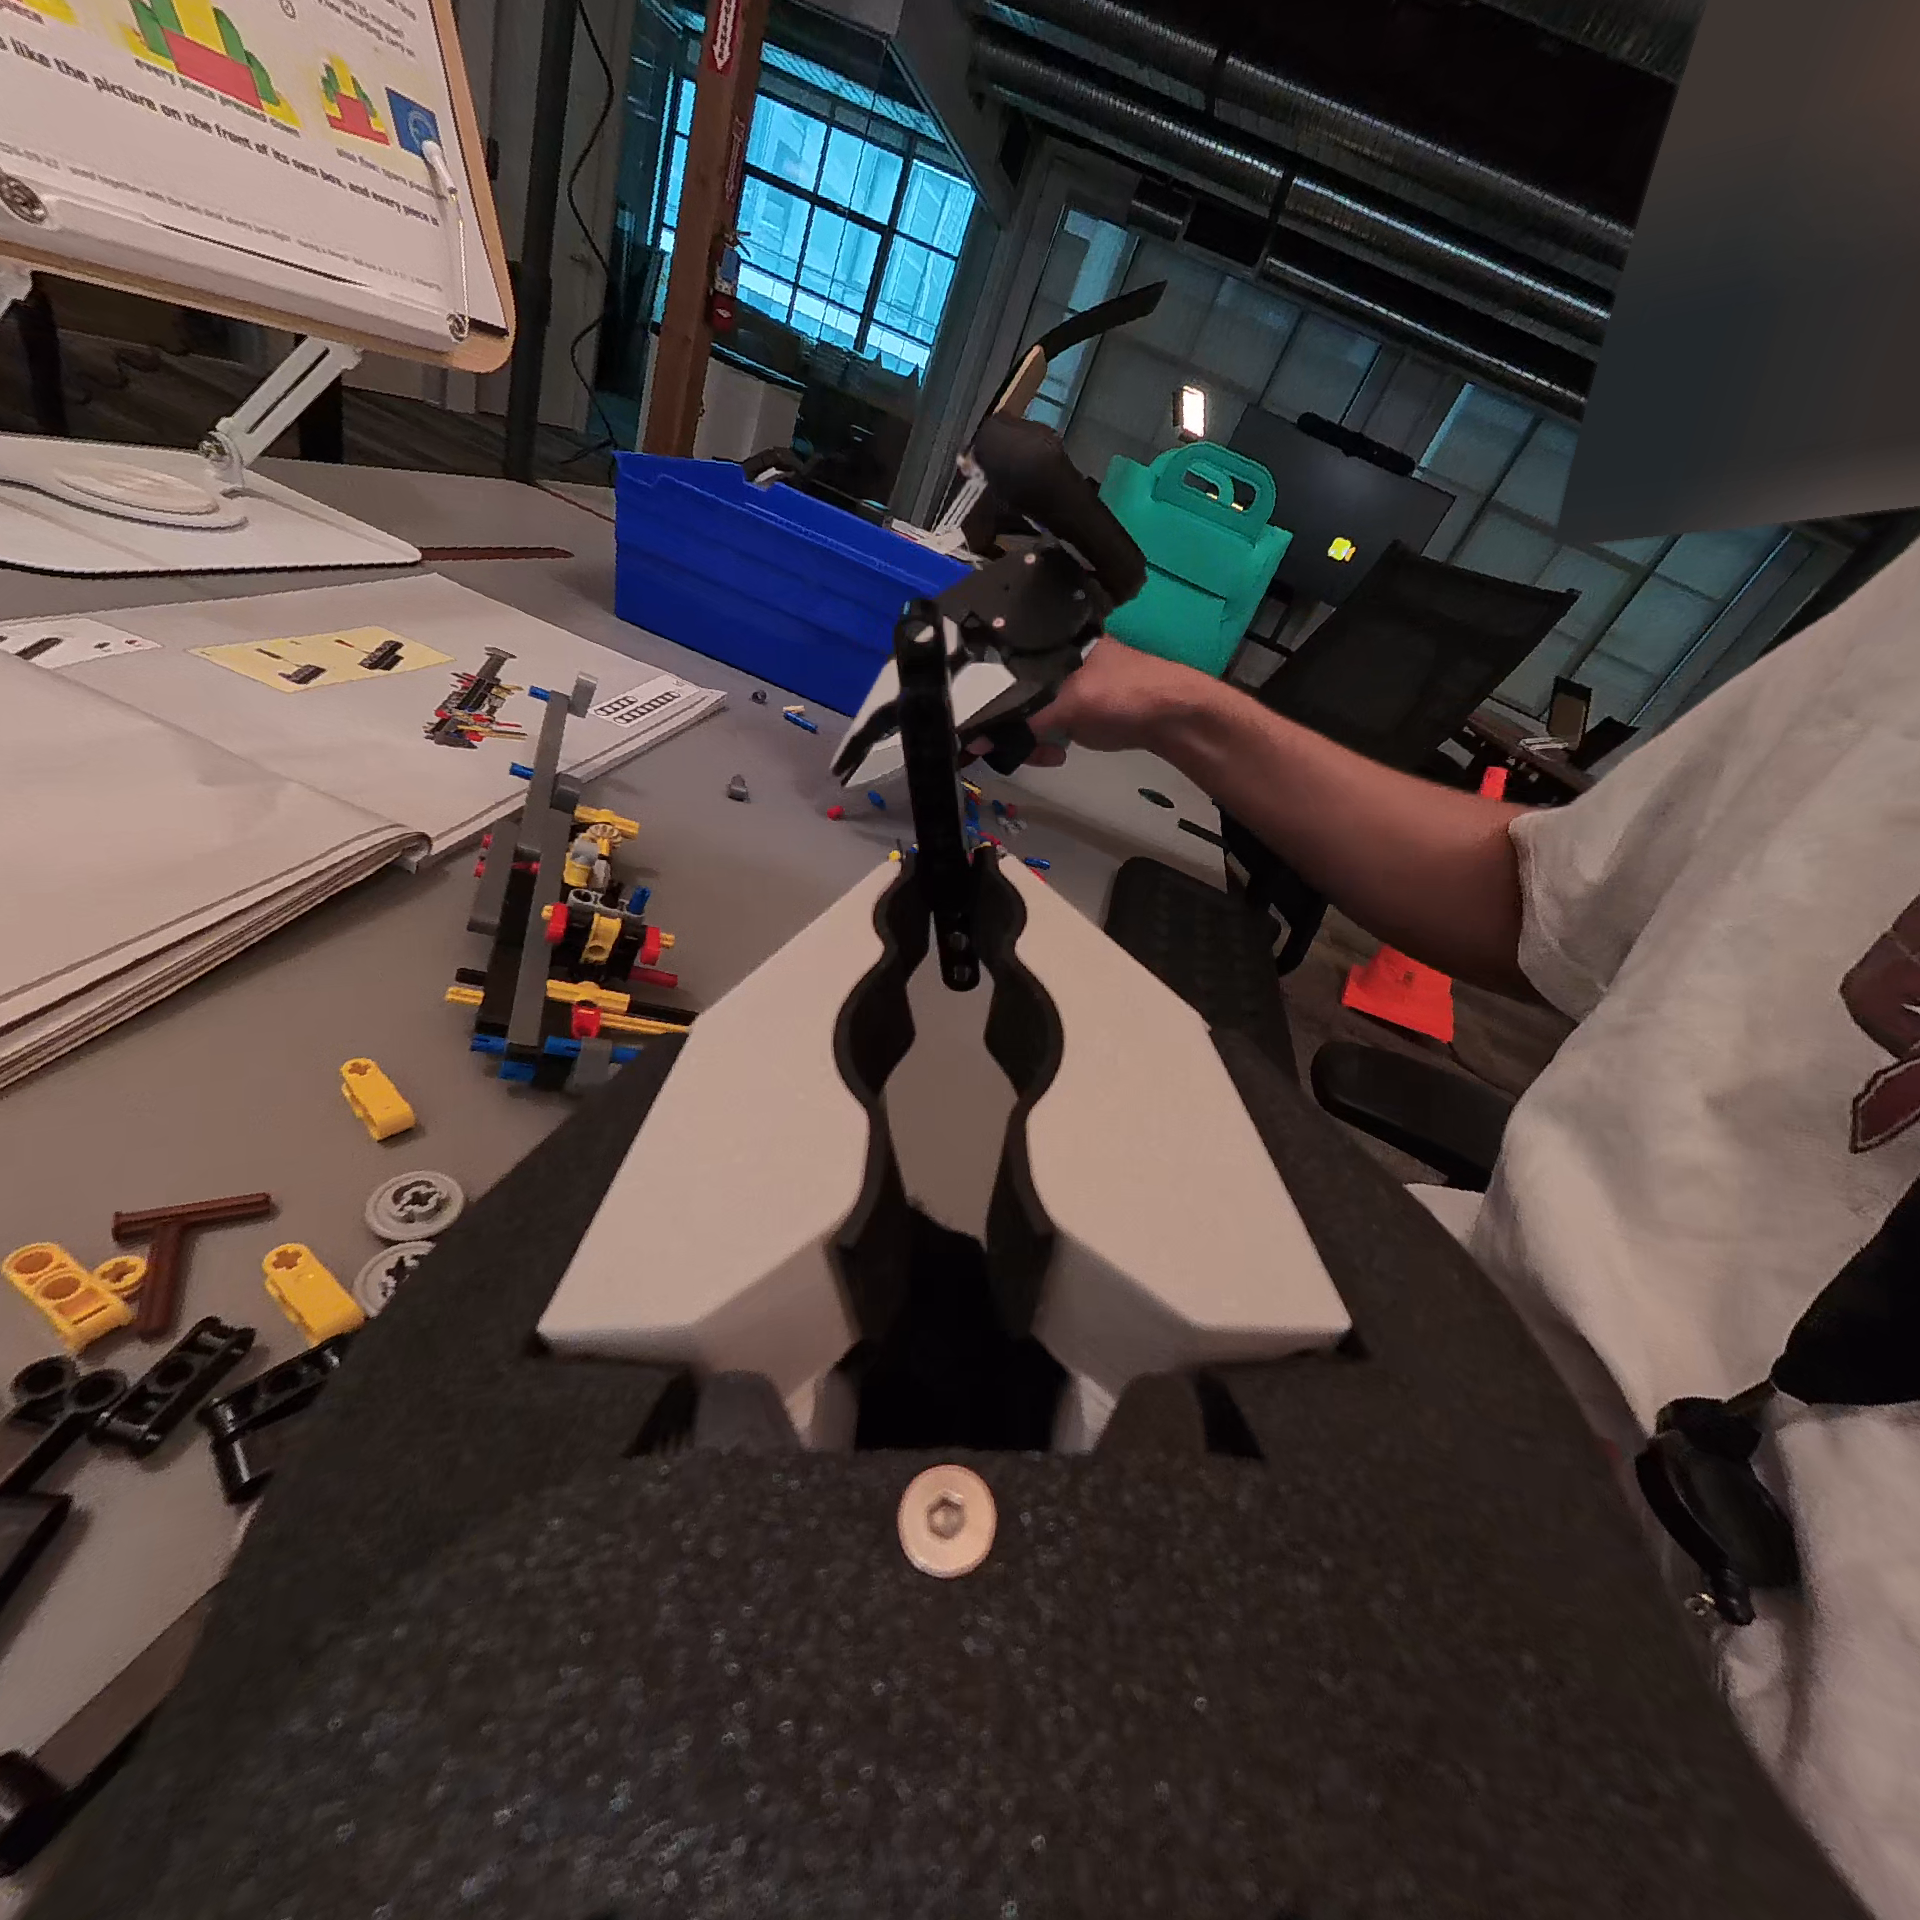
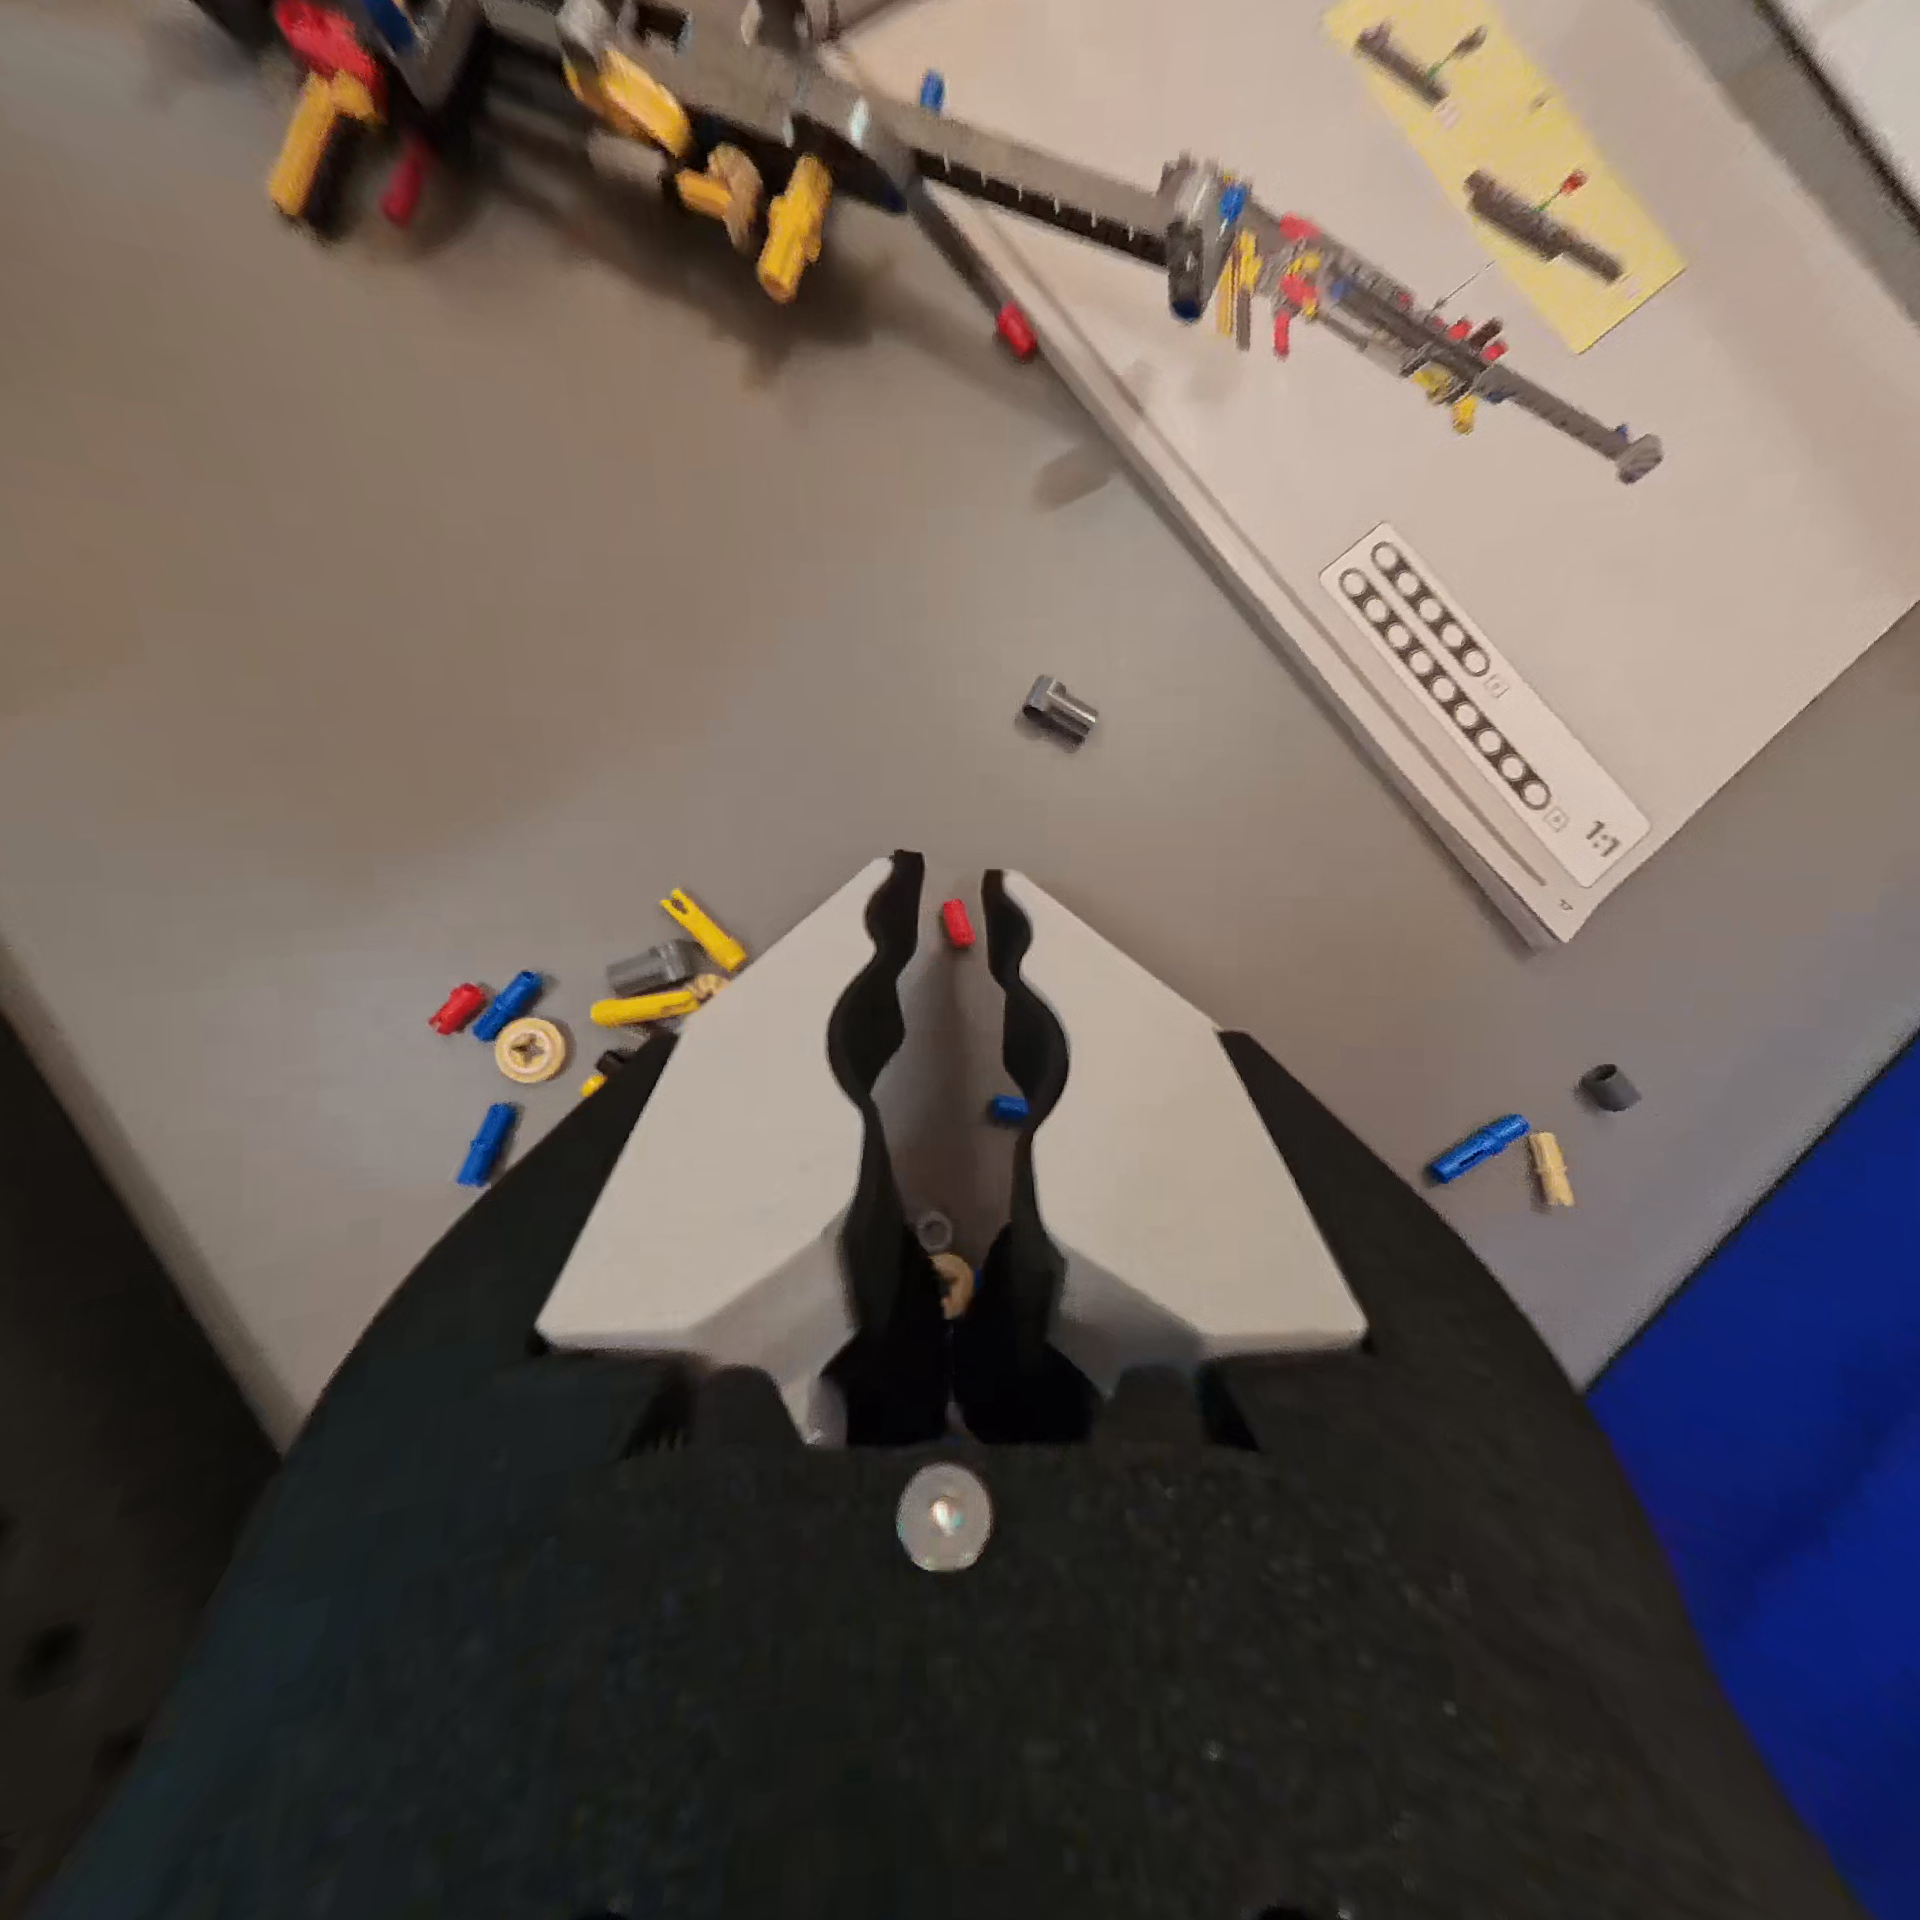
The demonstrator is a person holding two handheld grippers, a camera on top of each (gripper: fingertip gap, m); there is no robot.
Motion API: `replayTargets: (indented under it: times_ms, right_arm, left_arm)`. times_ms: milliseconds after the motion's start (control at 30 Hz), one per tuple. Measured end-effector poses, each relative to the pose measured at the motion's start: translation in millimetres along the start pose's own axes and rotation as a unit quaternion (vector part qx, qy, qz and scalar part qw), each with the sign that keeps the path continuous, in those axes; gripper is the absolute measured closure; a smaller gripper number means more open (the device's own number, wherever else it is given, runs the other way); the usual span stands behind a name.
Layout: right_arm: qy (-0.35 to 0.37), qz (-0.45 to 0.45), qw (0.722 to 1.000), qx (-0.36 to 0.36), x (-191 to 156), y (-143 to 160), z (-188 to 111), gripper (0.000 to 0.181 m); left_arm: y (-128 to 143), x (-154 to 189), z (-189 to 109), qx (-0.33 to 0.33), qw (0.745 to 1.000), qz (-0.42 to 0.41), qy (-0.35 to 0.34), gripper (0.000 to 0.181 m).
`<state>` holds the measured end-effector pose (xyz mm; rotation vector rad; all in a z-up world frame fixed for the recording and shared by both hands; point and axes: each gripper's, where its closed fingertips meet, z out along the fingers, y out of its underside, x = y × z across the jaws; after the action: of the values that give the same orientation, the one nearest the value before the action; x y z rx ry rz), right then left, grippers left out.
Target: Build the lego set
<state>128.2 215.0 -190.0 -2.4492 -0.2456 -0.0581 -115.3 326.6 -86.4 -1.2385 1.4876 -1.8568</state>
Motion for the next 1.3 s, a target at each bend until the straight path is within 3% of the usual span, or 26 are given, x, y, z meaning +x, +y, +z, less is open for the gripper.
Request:
replayTargets:
  times_ms: [67, 400, 1300]
  right_arm:
    - [0.000, 0.012, 1.000, 0.025, -2, 1, -1, 0.170]
    - [-0.023, 0.005, 1.000, 0.015, 2, 21, 11, 0.167]
    - [-0.036, -0.029, 0.998, 0.044, 1, 17, 13, 0.177]
  left_arm:
    - [-1, 0, 0, 0.002, 1.000, 0.000, 0.000, 0.175]
    - [1, 0, 1, -0.003, 1.000, -0.001, 0.001, 0.175]
    - [3, 0, 2, -0.008, 1.000, -0.002, 0.003, 0.175]
